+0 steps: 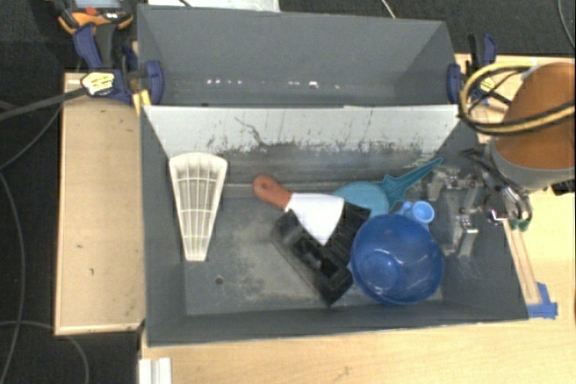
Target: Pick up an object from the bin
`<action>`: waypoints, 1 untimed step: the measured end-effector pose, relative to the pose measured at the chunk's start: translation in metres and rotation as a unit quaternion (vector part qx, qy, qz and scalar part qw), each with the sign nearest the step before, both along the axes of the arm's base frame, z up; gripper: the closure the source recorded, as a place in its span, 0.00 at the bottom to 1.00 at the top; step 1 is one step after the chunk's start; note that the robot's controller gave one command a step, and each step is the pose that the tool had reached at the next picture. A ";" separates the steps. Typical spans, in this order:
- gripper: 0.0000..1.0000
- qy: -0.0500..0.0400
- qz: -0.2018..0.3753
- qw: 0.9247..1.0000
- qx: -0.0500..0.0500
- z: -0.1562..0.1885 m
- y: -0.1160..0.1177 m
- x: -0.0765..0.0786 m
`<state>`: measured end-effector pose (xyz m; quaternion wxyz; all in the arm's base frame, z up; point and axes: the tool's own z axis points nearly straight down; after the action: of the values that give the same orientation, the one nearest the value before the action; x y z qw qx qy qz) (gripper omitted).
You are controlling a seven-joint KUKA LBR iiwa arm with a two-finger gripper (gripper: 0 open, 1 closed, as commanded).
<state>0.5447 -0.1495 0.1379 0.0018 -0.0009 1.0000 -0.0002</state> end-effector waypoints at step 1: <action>0.00 0.003 -0.085 0.996 0.001 -0.064 0.047 0.012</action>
Offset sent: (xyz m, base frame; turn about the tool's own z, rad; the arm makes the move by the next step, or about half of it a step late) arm 0.0321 0.0576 -0.0651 0.1100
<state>0.5563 -0.1025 0.0735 -0.0009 0.0842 0.9964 0.0009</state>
